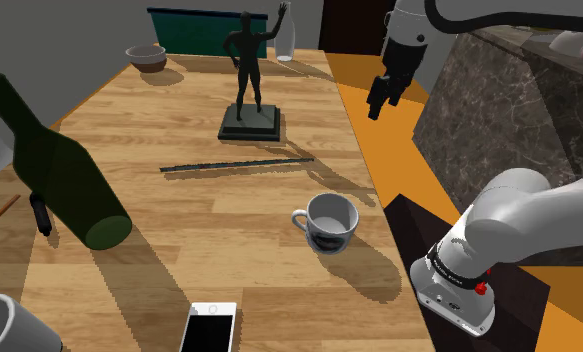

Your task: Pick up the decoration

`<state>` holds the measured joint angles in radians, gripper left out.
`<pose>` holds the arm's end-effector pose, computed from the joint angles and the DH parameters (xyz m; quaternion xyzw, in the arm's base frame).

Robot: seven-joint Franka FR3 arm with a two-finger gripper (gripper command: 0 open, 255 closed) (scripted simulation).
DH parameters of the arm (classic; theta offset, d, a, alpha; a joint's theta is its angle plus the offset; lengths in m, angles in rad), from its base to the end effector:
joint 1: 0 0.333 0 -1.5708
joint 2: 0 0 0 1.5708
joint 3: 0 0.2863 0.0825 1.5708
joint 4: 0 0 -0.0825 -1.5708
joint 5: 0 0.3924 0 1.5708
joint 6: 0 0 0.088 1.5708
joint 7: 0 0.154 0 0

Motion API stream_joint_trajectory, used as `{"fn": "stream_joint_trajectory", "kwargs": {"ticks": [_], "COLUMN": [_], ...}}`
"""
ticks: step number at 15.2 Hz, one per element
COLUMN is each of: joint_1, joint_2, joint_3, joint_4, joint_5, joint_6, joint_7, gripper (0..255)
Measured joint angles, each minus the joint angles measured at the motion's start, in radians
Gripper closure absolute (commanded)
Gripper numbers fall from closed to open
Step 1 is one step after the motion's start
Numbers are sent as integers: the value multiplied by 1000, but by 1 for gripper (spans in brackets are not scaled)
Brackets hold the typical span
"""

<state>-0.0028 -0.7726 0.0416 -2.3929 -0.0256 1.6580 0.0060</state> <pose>0.3489 0.0108 0.5079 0.9994 0.0116 0.0191 0.0270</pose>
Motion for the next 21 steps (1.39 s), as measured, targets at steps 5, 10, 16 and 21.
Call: {"fn": "stream_joint_trajectory", "kwargs": {"ticks": [5,10,16,21], "joint_1": [30,74,120,166], "joint_2": [139,361,609,811], "joint_3": [16,47,93,143], "joint_4": [86,239,448,631], "joint_5": [0,-5,-26,-57], "joint_6": [22,39,15,-22], "joint_7": [-45,-118,-204,-256], "gripper": [0,0,0,0]}}
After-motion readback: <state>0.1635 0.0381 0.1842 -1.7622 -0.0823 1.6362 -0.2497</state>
